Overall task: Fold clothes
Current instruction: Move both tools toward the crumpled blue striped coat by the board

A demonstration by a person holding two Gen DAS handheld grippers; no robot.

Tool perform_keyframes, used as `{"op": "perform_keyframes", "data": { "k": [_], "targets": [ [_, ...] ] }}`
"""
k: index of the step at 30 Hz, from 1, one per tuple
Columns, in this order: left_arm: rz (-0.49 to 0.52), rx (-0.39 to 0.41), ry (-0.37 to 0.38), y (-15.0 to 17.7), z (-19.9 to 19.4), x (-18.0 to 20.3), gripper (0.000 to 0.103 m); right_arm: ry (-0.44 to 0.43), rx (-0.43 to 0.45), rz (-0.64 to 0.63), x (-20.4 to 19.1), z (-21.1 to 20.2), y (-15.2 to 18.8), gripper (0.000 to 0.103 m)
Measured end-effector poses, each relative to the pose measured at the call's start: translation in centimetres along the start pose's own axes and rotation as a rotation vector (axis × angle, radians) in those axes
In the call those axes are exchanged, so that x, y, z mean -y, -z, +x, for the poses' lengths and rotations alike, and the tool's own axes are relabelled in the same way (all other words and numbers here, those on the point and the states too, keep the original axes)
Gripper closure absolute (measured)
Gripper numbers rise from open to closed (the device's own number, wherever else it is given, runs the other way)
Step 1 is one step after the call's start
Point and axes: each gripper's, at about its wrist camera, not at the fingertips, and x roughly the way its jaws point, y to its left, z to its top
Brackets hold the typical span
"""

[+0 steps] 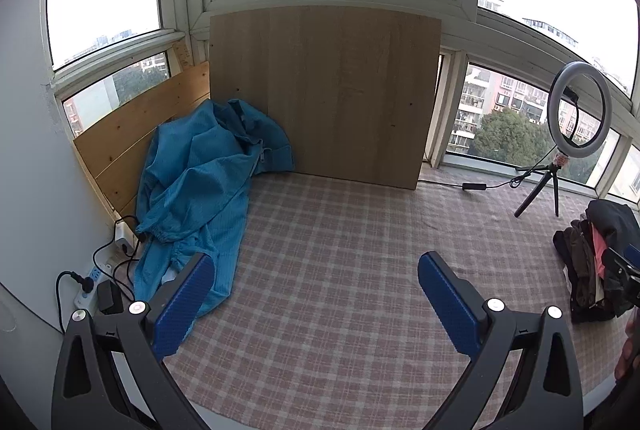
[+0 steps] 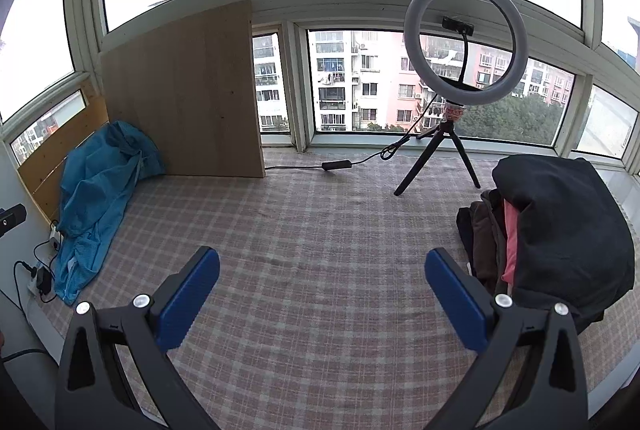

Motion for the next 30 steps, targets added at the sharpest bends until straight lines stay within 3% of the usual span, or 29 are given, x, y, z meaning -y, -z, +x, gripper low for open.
{"op": "perform_keyframes", "data": {
  "k": [9,15,25,30],
  "targets": [
    [-0.016,-0.013,-0.060,0.7,-0.1,-0.7,0.001,-0.043,0.008,-0.046,-1.5,1.0,-0.9,0.000],
    [-0.037,-0.020,-0.131,1.0,-0.6,-2.6,0.001,-0.123,0.025,-0.046,-3.2,2.2,-1.7,0.000],
    [-0.083,-0.026,-0.243,1.0,-1.7,-8.4,0.001,-0.232,0.108,-0.140,-9.8,3.3,-3.4,0.000],
    [-0.116,-0.027,-0.264,0.7,-1.4,-11.9,0.001,-0.262,0.087,-0.213,-14.8,4.5,-4.3,0.000]
  ]
}}
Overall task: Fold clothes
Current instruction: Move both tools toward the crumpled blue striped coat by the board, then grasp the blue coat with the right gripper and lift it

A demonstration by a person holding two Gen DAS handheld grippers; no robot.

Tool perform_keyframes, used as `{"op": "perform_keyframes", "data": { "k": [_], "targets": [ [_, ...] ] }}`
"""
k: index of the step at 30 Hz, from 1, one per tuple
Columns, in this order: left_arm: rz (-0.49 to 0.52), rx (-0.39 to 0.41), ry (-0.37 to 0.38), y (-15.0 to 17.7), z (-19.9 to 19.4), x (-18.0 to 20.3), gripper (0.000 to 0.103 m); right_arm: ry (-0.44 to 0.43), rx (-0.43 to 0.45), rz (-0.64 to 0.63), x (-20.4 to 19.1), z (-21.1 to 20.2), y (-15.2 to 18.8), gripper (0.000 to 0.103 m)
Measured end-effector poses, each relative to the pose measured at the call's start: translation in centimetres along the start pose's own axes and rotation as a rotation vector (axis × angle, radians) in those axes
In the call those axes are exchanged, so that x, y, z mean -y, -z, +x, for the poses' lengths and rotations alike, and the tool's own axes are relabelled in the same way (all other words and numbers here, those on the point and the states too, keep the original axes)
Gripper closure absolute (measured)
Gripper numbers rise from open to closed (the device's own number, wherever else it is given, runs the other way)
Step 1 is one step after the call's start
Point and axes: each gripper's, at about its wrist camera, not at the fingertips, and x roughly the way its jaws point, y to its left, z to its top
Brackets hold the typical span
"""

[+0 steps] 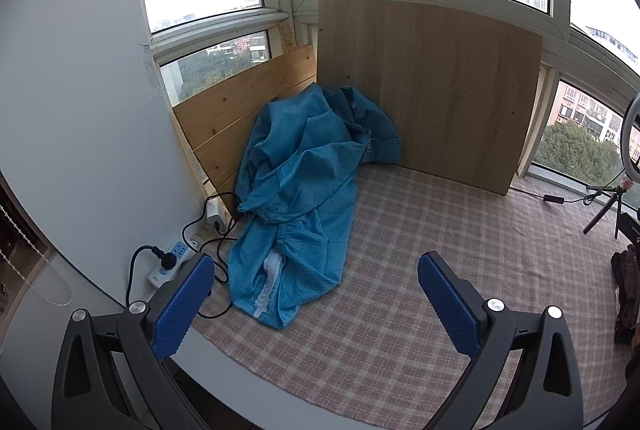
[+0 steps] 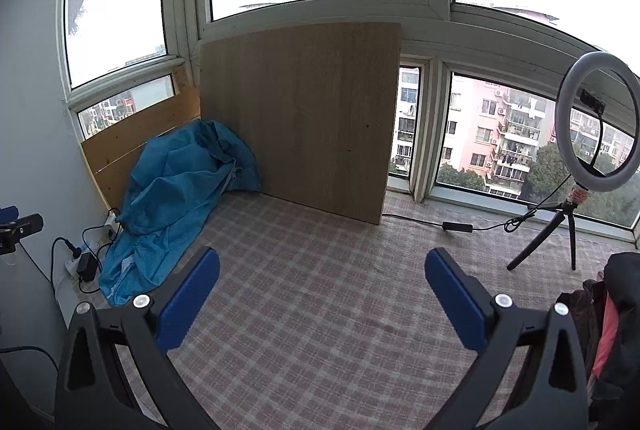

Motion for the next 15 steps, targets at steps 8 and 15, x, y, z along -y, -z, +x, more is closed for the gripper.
{"op": "perform_keyframes", "data": {
  "k": [8,15],
  "targets": [
    [-0.030,-0.012,-0.004,-1.3,2.8,-4.8,0.001,-0.017,-0.016,-0.083,-7.5,4.2,-2.8,0.000],
    [-0.042,-0.001,-0.061,-2.8,4.9,-10.4,0.001,-0.107,-0.058,-0.103,-13.9,10.5,-5.5,0.000]
  ]
}}
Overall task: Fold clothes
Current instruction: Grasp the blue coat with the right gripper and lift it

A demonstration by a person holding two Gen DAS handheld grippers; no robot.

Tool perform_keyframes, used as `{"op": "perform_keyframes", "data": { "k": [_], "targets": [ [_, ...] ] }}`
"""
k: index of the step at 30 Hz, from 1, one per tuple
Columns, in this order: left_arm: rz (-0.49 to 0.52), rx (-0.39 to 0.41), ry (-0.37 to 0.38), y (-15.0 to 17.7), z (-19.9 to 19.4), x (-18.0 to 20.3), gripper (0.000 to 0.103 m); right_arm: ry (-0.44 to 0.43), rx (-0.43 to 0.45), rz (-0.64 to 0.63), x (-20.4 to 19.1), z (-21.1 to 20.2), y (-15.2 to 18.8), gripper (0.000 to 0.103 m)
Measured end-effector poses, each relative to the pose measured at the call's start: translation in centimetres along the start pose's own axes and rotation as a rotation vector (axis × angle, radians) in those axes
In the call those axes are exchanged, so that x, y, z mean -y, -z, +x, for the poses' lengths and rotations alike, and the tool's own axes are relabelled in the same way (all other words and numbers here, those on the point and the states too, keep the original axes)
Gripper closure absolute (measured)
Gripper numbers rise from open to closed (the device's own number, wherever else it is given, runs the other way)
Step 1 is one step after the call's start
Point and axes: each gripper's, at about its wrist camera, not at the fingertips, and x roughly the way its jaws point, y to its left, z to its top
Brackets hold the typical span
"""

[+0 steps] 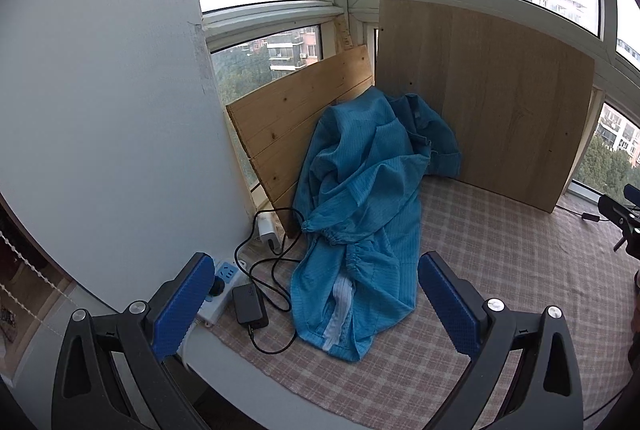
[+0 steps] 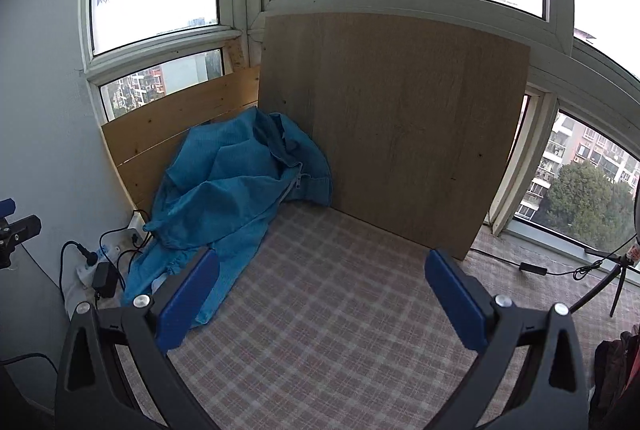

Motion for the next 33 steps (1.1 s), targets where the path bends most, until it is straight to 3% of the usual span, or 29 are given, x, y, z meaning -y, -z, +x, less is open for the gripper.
{"op": "perform_keyframes", "data": {
  "k": [8,19,25,26,27,28,29,33],
  "targets": [
    [-0.050,-0.031,-0.024,-0.4,3.6,-5.5,0.001,-0.091,-0.069,-0.044,-7.8,11.1,-3.0,0.000],
    [-0.037,-0.072,-0.032,-1.4,8.8,-7.3,0.001,-0.197,-0.268,-0.009,-16.4,27.3,-4.6,0.000],
    [-0.062,-0.091,-0.046,-1.9,10.7,-8.4,0.001,-0.257,-0.389,0.026,-18.6,33.0,-3.3,0.001],
    [-0.064,-0.092,-0.055,-1.9,10.7,-8.6,0.001,-0.282,-0.398,0.026,-18.8,33.5,-3.0,0.004],
    [-0.065,-0.093,-0.059,-1.8,10.8,-8.7,0.001,-0.294,-0.413,0.007,-19.1,33.9,-2.7,0.032],
    [-0.066,-0.095,-0.060,-1.8,10.8,-8.9,0.001,-0.307,-0.440,-0.039,-19.7,34.3,-2.3,0.102],
    [-0.067,-0.097,-0.064,-1.9,10.8,-9.0,0.001,-0.316,-0.466,-0.084,-20.2,34.4,-2.0,0.098],
    [-0.081,-0.101,-0.073,-1.7,10.7,-9.6,0.001,-0.327,-0.369,-0.220,-20.2,30.3,-2.9,0.102]
  ]
}}
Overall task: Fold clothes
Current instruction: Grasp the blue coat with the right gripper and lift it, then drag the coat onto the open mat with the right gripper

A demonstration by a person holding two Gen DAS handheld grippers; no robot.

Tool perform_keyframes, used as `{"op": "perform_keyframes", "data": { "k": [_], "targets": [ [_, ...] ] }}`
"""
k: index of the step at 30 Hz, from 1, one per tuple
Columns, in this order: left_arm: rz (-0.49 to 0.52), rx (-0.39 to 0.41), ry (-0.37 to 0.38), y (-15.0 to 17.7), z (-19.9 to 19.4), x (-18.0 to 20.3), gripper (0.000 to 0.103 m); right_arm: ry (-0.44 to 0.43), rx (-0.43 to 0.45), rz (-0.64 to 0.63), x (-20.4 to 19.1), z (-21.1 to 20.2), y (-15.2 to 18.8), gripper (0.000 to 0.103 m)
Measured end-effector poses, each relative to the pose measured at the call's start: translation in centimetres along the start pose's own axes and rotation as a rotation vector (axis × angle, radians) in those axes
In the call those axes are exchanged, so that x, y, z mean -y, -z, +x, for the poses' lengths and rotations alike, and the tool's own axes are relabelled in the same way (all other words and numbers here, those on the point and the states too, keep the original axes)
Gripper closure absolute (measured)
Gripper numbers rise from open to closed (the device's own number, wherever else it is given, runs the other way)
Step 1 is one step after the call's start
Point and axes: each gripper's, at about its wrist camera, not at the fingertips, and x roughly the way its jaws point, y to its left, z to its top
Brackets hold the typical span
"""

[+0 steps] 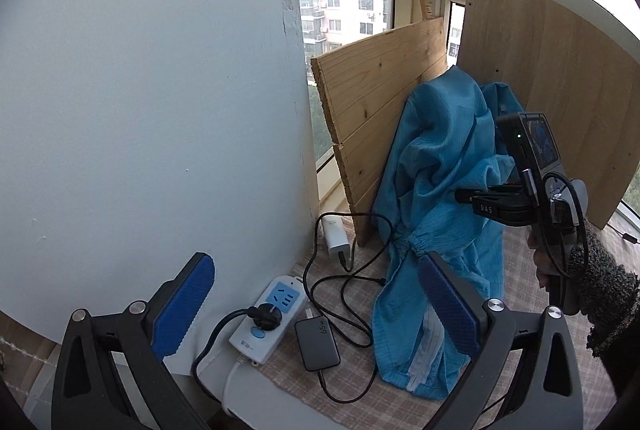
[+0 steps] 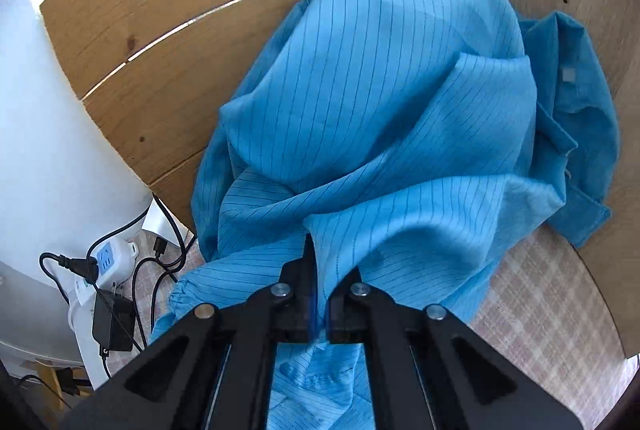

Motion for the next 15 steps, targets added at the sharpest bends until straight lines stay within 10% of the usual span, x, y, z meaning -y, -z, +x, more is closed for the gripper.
{"op": "perform_keyframes", "data": {
  "k": [9,15],
  "targets": [
    [0.021,0.051,0.007,-0.2,-2.7,0.5,0.001,0.141,0.299,0.145,8.7,-21.4,7.1,0.102],
    [0.075,0.067,0.038,-1.4,-2.9,2.8,0.001,0.504,0.426,0.330,15.3,-38.6,18.4,0.102]
  ]
}}
